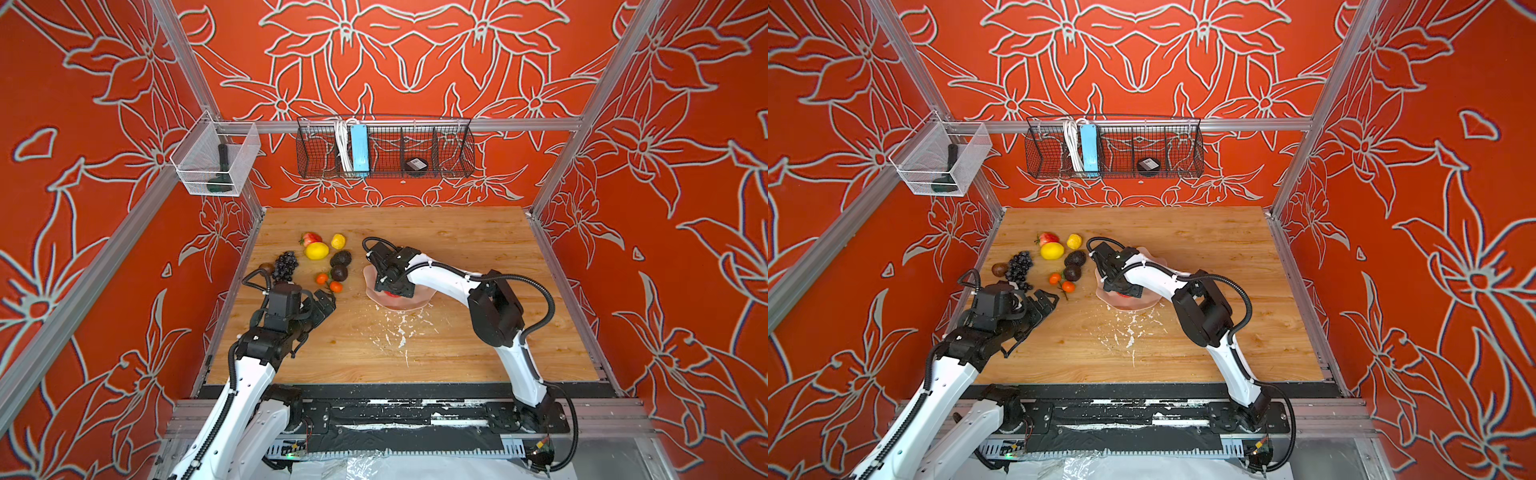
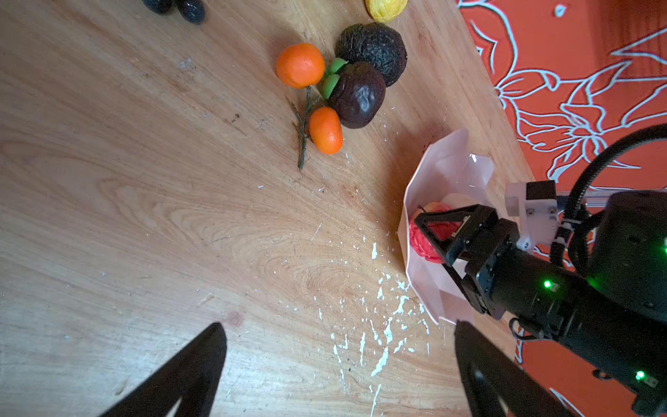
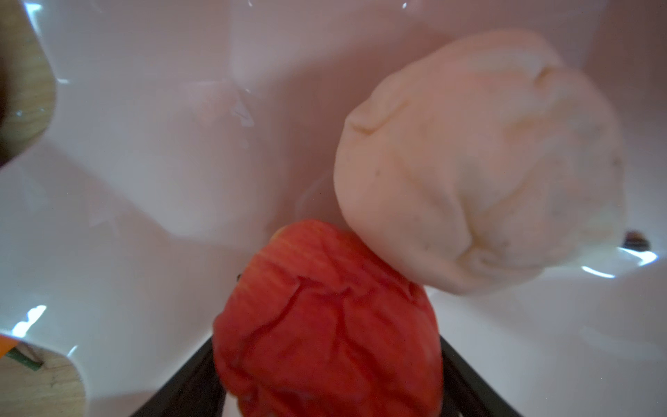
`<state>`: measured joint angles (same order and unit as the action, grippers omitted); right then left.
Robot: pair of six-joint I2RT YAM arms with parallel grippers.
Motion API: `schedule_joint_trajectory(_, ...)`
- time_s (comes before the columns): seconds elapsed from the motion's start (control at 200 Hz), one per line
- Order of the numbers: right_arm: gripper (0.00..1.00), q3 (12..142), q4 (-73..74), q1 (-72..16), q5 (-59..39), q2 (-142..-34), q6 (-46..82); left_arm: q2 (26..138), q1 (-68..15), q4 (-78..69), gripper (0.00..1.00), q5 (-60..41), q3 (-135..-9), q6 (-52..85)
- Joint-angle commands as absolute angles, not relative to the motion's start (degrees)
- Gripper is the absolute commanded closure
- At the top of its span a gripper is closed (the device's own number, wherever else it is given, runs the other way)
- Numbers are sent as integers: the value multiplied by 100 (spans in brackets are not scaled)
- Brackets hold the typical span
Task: Place and organize the fake fruits in the fruit bowl
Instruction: 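Reach left gripper to the apple while right gripper holds it in the bowl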
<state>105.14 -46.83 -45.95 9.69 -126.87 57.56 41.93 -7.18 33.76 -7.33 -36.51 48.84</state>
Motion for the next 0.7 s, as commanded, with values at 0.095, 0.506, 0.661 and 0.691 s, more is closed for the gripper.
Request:
schedule_joint_trajectory(0.095, 25, 9672, -3955, -4553, 929, -12061, 5470, 4390, -738, 3135, 2, -945, -3736, 4821)
schedule_joint_trajectory(0.506, 28, 7872, -1849, -4392, -56, -10640, 4502, 6345, -791, 2920, 8, -2300, -5009, 4536)
schedule_joint_trajectory(0.661, 29, 6829, -680, -4100, -697, -9984, 4240, 7107, -1183, 2955, 17, -2350, -5721, 4412)
schedule_joint_trajectory(0.691, 29, 6678, -536, -4032, -803, -9888, 4238, 7258, -1268, 2945, 20, -2352, -5867, 4416)
